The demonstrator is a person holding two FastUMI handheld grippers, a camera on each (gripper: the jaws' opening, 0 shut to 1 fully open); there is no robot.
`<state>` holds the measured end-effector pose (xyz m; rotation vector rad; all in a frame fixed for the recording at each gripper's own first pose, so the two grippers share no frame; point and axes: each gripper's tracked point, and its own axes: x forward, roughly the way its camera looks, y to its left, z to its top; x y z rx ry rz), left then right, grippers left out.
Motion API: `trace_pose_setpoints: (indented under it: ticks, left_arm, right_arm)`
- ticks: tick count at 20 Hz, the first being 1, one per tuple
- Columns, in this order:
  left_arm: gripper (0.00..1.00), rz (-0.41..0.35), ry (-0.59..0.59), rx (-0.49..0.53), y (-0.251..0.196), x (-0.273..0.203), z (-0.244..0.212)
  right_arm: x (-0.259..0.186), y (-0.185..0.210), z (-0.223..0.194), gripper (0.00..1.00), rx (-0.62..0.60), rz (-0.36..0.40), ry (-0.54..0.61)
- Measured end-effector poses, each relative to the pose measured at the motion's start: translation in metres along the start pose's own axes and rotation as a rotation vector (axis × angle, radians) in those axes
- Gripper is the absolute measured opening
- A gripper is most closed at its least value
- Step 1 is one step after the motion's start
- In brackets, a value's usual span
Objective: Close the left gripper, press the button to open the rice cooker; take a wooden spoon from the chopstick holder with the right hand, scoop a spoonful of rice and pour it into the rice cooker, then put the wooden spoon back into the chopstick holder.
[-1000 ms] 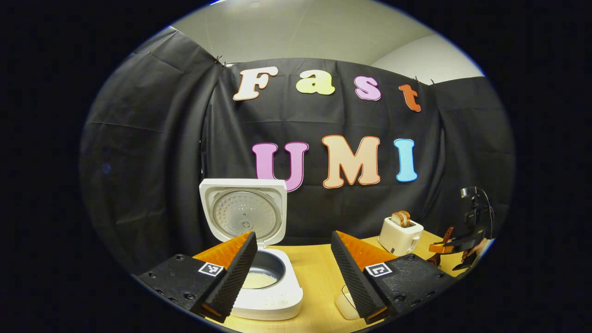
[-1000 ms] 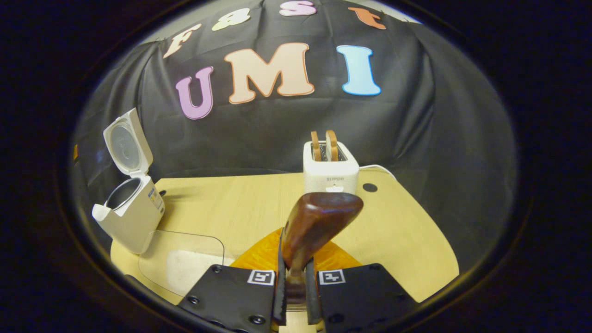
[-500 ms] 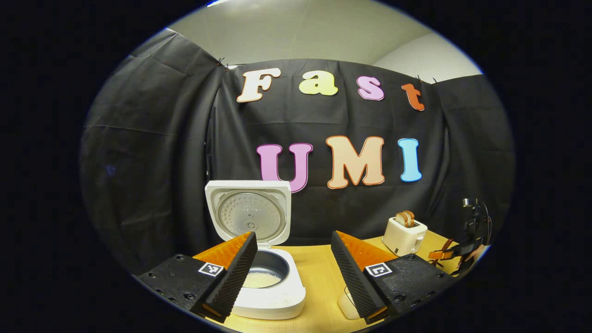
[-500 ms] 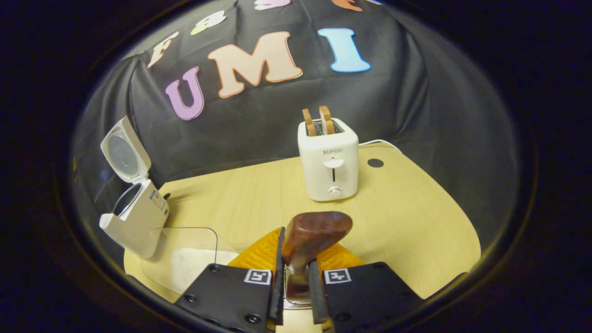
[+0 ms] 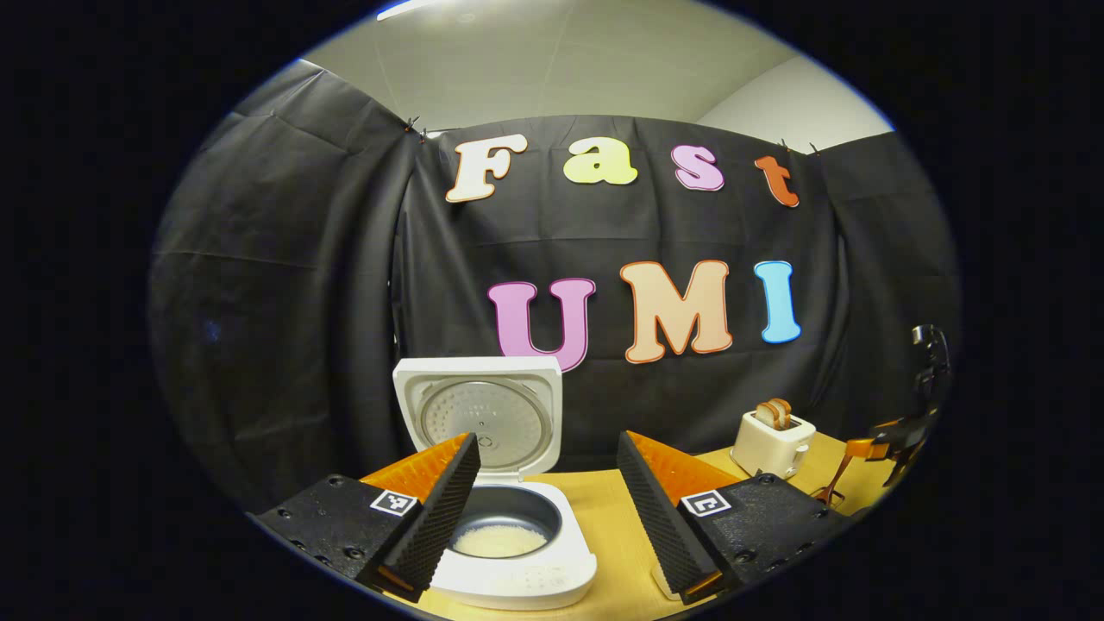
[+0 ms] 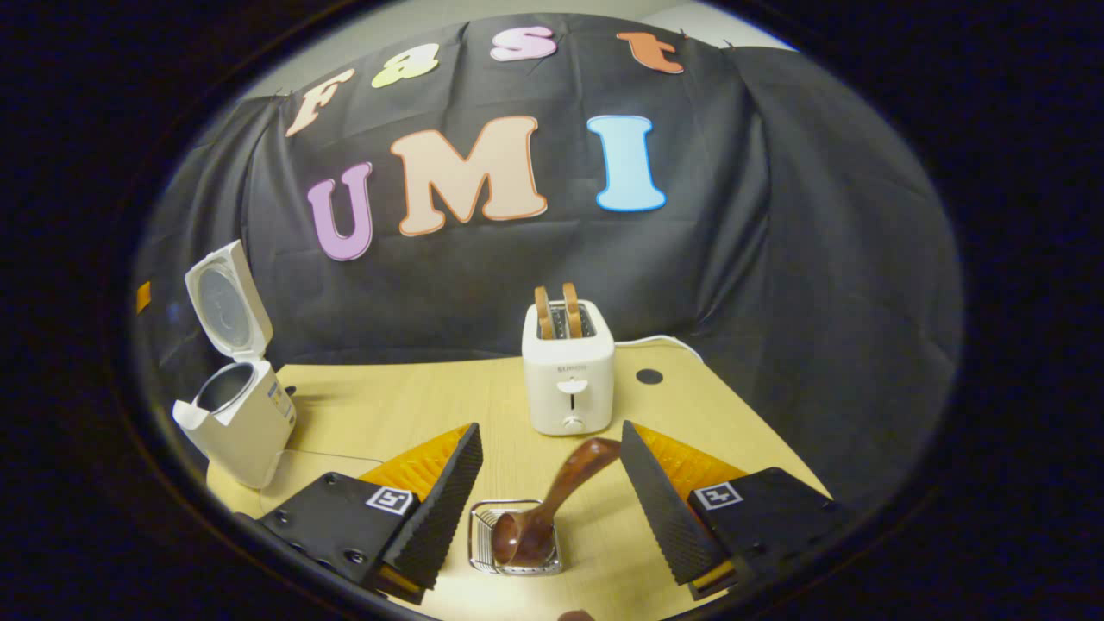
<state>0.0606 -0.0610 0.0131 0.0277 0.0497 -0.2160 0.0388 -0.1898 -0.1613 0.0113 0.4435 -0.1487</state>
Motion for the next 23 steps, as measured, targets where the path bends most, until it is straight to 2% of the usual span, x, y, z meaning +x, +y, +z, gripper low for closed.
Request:
trace_pose_setpoints:
  ticks: [3,6,18,23]
  left_arm:
    - [0.94,0.018,-0.039,0.007,0.019,0.022,0.022]
    - [0.93,0.009,-0.053,-0.009,0.034,0.053,0.036]
    - [0.92,0.005,-0.029,-0.050,0.084,0.184,0.047]
    - [0.92,0.013,0.014,0.003,0.094,0.227,0.036]
  right_arm:
    - [-0.018,-0.003,0.029,1.00,0.008,-0.009,-0.056]
    - [-0.028,-0.010,0.041,1.00,-0.024,-0.027,-0.086]
    - [-0.051,-0.004,0.018,0.99,-0.058,-0.076,-0.036]
    - [-0.053,0.002,0.008,0.99,-0.066,-0.087,-0.015]
